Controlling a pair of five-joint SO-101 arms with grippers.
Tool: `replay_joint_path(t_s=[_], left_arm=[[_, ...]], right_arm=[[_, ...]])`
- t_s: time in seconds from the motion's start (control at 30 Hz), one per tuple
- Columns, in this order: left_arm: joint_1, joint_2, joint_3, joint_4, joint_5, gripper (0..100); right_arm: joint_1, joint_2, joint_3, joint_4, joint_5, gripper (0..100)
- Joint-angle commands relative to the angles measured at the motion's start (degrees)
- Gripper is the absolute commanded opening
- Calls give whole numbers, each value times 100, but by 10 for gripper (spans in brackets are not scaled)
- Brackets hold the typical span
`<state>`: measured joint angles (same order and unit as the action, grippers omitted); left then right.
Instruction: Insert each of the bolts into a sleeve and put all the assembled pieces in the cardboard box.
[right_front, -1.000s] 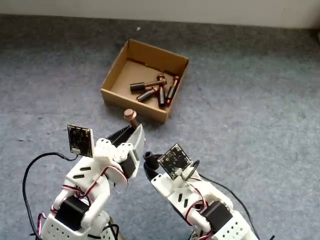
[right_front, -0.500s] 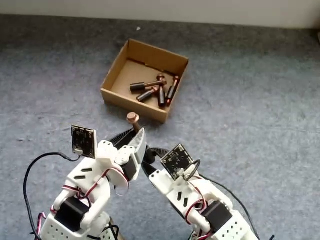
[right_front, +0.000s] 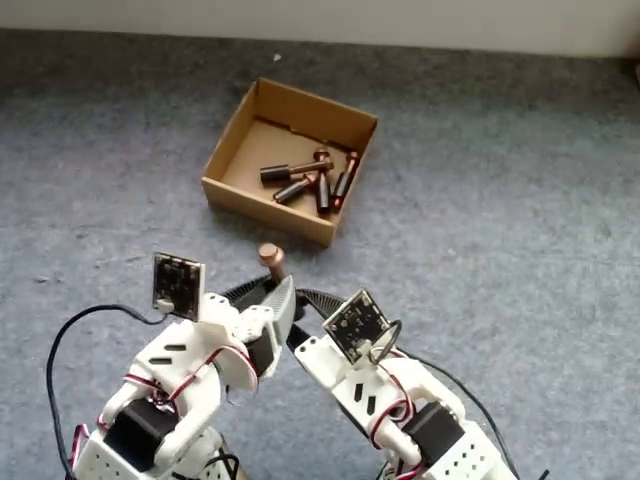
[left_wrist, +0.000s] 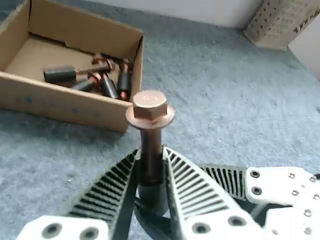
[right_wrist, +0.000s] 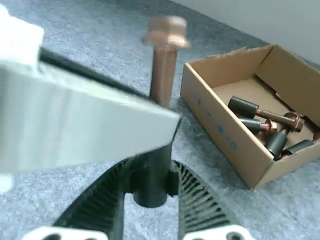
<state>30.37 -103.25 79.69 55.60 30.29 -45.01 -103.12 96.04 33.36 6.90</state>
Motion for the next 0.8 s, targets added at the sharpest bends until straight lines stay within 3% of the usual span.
replay_joint_path(t_s=[0.0,0.27,0.43,0.53,0.77], left_arm=[[312,-66,-119,44,-26,5],[303,-66,40,62,-62,12],[-207,-66,48,70,-18,186],[-505,-66,48,70,440,291],[-567,-66,-224,167,756,309]], right_arm=[[-40,-127,338,-180,0,4],[-13,-127,330,-180,0,4],[-4,-127,338,-180,0,4],[-4,-127,347,-180,0,4],[365,-127,347,-180,0,4]])
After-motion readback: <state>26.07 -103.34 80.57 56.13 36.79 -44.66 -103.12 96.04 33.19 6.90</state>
